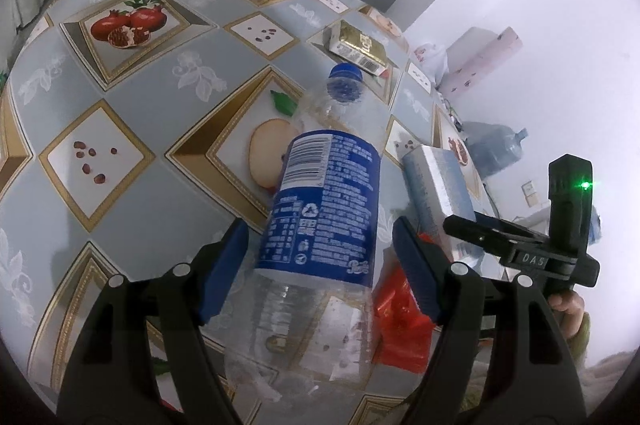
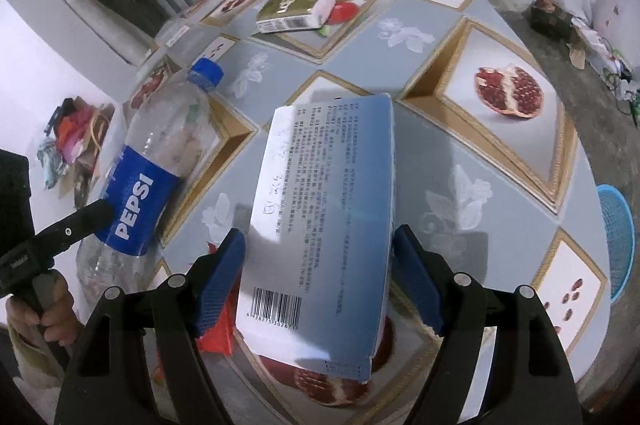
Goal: Collect trash
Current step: 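Lift the Pepsi bottle in the left tool and the box in the right tool, then hold the Pepsi bottle in the left tool while the right tool holds the white-blue box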
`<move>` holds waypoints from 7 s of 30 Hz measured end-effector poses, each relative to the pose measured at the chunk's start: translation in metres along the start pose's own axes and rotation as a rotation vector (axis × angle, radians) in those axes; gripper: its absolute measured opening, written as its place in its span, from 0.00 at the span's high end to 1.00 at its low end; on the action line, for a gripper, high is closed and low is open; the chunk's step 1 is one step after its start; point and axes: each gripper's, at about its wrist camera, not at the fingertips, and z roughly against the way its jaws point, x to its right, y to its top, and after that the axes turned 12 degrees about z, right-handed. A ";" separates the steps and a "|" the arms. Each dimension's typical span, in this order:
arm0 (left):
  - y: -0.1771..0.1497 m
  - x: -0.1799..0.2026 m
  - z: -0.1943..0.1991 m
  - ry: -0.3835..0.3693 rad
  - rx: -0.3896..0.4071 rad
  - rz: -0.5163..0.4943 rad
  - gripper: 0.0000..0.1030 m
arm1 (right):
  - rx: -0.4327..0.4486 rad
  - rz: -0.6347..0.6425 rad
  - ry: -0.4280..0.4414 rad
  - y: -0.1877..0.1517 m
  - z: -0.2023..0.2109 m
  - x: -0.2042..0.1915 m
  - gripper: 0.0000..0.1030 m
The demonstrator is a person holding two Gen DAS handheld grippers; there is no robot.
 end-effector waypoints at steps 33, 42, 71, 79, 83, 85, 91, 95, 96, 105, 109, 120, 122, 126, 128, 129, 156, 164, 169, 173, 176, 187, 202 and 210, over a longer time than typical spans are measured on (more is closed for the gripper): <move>-0.007 0.010 -0.006 0.009 -0.003 0.007 0.32 | 0.008 -0.068 -0.020 -0.021 0.020 0.040 0.24; -0.008 0.012 -0.009 0.015 -0.009 0.004 0.32 | -0.011 -0.040 -0.039 -0.021 0.018 0.036 0.24; -0.005 0.019 -0.027 0.011 -0.054 -0.018 0.31 | -0.025 0.023 -0.059 -0.021 0.013 0.028 0.16; 0.000 0.027 -0.041 0.032 -0.125 -0.053 0.31 | 0.004 -0.023 -0.032 -0.025 0.016 0.032 0.16; 0.000 0.030 -0.044 0.033 -0.123 -0.044 0.31 | 0.015 -0.027 -0.012 -0.026 0.017 0.035 0.16; -0.001 0.032 -0.045 0.036 -0.121 -0.039 0.31 | 0.019 -0.029 -0.006 -0.027 0.017 0.035 0.16; -0.001 0.033 -0.046 0.051 -0.125 -0.037 0.31 | 0.029 -0.034 0.001 -0.028 0.018 0.035 0.16; -0.001 0.034 -0.046 0.058 -0.126 -0.032 0.31 | 0.033 -0.038 0.005 -0.028 0.018 0.035 0.16; -0.001 0.035 -0.047 0.060 -0.125 -0.033 0.31 | 0.034 -0.039 0.007 -0.029 0.019 0.035 0.16; 0.000 0.036 -0.046 0.055 -0.122 -0.031 0.32 | 0.040 -0.041 0.013 -0.030 0.020 0.036 0.16; -0.001 0.040 -0.045 0.053 -0.117 -0.051 0.35 | 0.043 -0.043 0.018 -0.030 0.021 0.036 0.16; -0.001 0.040 -0.045 0.048 -0.108 -0.050 0.44 | 0.049 -0.045 0.024 -0.031 0.021 0.038 0.16; -0.001 0.040 -0.044 0.048 -0.103 -0.050 0.44 | 0.050 -0.045 0.025 -0.031 0.021 0.037 0.16; 0.000 0.040 -0.041 0.044 -0.089 -0.049 0.44 | 0.049 -0.044 0.023 -0.031 0.021 0.038 0.16; 0.001 0.039 -0.040 0.044 -0.085 -0.046 0.44 | 0.050 -0.045 0.023 -0.031 0.021 0.038 0.16; 0.001 0.038 -0.039 0.045 -0.083 -0.044 0.44 | 0.050 -0.045 0.023 -0.031 0.021 0.038 0.16; 0.001 0.018 -0.024 0.078 -0.026 0.026 0.44 | 0.047 -0.038 0.018 -0.031 0.021 0.037 0.16; 0.002 0.009 -0.020 0.089 -0.016 0.053 0.44 | 0.048 -0.036 0.015 -0.031 0.021 0.037 0.16; 0.001 0.006 -0.019 0.091 -0.011 0.061 0.44 | 0.050 -0.035 0.013 -0.031 0.021 0.036 0.16; 0.000 0.004 -0.017 0.093 -0.008 0.067 0.44 | 0.052 -0.034 0.013 -0.031 0.020 0.036 0.16; 0.000 0.004 -0.016 0.093 -0.008 0.070 0.44 | 0.053 -0.033 0.013 -0.031 0.020 0.036 0.16; -0.001 0.000 -0.014 0.089 -0.007 0.085 0.43 | 0.056 -0.030 0.011 -0.031 0.020 0.037 0.16; 0.000 0.000 -0.016 0.093 -0.013 0.084 0.43 | 0.057 -0.030 0.011 -0.031 0.020 0.037 0.16; -0.001 0.002 -0.020 0.095 -0.022 0.089 0.43 | 0.056 -0.028 0.014 -0.031 0.020 0.037 0.16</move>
